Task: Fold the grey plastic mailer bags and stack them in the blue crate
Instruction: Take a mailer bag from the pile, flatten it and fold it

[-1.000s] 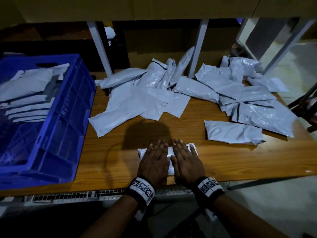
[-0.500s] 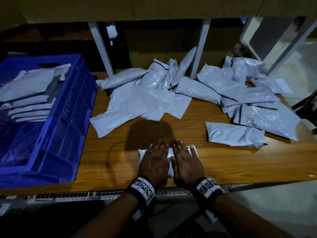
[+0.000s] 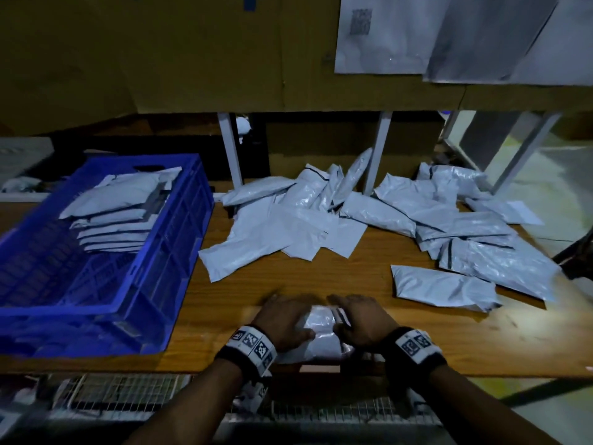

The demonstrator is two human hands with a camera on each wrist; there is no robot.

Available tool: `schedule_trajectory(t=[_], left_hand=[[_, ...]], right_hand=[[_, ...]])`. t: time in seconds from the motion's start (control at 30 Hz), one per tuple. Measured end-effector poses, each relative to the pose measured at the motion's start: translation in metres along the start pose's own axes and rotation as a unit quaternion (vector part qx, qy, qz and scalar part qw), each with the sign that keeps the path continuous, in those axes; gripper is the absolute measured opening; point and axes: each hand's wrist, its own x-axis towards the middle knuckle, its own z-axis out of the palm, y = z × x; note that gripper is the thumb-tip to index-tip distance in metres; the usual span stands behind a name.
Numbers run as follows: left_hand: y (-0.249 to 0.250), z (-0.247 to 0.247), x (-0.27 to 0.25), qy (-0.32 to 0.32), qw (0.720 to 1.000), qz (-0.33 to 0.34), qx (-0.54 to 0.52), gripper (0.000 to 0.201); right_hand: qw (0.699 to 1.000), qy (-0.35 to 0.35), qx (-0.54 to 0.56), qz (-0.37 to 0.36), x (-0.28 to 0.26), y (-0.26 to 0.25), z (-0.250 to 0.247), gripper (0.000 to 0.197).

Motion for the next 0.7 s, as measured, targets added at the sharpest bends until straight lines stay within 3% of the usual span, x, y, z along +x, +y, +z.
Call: schedule_trajectory(t=[0.07, 0.17, 0.27, 0.37, 0.47, 0.57, 0.7], left_hand=[[0.000, -0.009, -0.002, 0.031, 0.999, -0.010, -0.017, 0.065], [0.001, -0.021, -0.002, 0.129, 0.991, -0.018, 0.028, 0.055], [0.008, -0.013, -0.009, 0.182, 0.981, -0.009, 0.072, 0.041], [0.010, 0.017, -0.018, 0.155, 0.987, -0.010, 0.039, 0.061], [0.010, 0.045, -0.027, 0.048, 0.996, -0.027, 0.069, 0.080], [0.008, 0.057, -0.035, 0.060, 0.997, 0.000, 0.057, 0.073], [0.012, 0.050, -0.028, 0.113, 0.992, 0.001, 0.060, 0.066]], right_hand=[[0.998, 0.060, -0.009, -0.018, -0.001, -0.007, -0.012, 0.064], [0.982, 0.176, -0.070, -0.020, -0.005, -0.020, -0.023, 0.051], [0.970, 0.216, -0.112, -0.001, -0.008, -0.028, -0.016, 0.036], [0.972, 0.205, -0.112, 0.013, -0.012, -0.025, 0.013, 0.039], [0.966, 0.239, -0.095, -0.013, -0.022, -0.016, 0.042, 0.026], [0.968, 0.231, -0.088, -0.040, -0.031, -0.010, 0.050, 0.054], [0.958, 0.282, -0.040, -0.041, -0.027, -0.008, 0.043, 0.043]])
